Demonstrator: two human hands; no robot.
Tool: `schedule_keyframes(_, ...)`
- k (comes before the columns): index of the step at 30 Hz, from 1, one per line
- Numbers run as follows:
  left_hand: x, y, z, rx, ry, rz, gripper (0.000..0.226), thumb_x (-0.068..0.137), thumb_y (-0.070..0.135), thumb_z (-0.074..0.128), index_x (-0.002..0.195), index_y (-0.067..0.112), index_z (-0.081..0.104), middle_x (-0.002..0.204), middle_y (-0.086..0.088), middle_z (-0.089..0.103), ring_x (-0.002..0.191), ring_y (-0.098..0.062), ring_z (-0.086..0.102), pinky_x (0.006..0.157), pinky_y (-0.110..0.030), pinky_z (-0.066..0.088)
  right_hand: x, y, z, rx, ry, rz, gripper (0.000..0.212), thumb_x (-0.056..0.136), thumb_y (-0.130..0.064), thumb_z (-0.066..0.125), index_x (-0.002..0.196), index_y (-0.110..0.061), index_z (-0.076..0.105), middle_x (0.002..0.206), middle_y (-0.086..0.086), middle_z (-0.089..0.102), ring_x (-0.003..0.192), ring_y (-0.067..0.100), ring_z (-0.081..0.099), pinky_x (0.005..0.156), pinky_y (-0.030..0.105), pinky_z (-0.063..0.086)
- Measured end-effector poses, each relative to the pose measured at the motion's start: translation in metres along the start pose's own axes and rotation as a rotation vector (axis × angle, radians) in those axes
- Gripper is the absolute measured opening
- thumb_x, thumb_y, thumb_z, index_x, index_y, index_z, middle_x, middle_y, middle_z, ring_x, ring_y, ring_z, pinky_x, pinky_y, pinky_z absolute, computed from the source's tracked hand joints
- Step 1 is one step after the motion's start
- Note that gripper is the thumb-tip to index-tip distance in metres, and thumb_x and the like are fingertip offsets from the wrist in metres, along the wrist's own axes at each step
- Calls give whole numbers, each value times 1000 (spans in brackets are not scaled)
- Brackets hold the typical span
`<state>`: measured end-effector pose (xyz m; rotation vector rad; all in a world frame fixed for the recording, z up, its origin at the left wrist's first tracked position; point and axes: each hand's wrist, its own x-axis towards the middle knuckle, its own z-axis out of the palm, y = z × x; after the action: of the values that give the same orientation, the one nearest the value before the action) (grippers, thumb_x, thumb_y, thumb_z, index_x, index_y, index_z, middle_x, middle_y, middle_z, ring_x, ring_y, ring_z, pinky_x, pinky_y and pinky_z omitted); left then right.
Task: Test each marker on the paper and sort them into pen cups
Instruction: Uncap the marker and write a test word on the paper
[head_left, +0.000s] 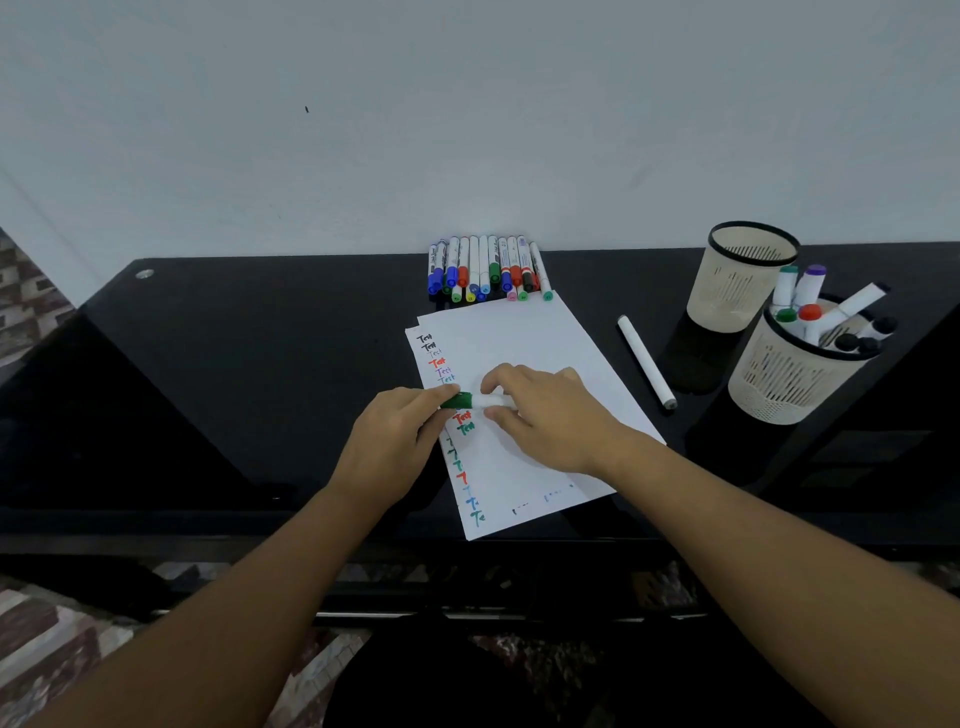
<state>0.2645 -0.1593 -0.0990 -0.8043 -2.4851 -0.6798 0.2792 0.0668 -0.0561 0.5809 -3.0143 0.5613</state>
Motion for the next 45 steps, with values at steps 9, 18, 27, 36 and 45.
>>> schedule_keyframes(9, 1, 4, 0, -69, -96, -152, 65, 101, 30, 61, 157, 33, 29, 112, 1, 72, 96, -16, 60, 77, -28, 49, 0, -1, -16, -372, -7, -101, 51, 109, -44, 36, 157, -28, 24, 107, -4, 74, 104, 19, 67, 123, 48, 9)
schedule_keyframes(18, 6, 6, -2, -101, -109, -218, 79, 97, 42, 64, 160, 32, 19, 132, 4, 65, 114, -16, 56, 92, -28, 44, 0, -11, -19, -216, 22, -119, 64, 105, -29, 37, 163, -37, 9, 77, -4, 55, 66, 18, 53, 75, 37, 45)
schedule_keyframes(27, 10, 0, 0, -37, -253, -221, 80, 87, 72, 59, 151, 25, 47, 152, 7, 49, 139, -12, 39, 116, -40, 36, -9, 0, -25, 90, 50, 48, 54, 101, -27, 41, 150, -49, 30, 64, 1, 58, 59, 19, 58, 54, 32, 44)
schedule_keyframes(36, 10, -2, 2, -9, -296, -238, 81, 85, 77, 56, 149, 28, 50, 154, 8, 47, 141, -10, 36, 117, -36, 30, -20, 4, -18, 228, 141, 97, 52, 103, -24, 41, 149, -47, 32, 62, 5, 54, 55, 18, 51, 55, 36, 43)
schedule_keyframes(45, 17, -2, -1, 106, -549, -252, 98, 75, 98, 23, 158, 49, 5, 170, 4, 3, 156, -21, 2, 125, -50, 8, -36, 16, -35, 621, 5, 255, 47, 103, -15, 43, 139, -45, 47, 111, -6, 65, 96, 15, 66, 84, 31, 53)
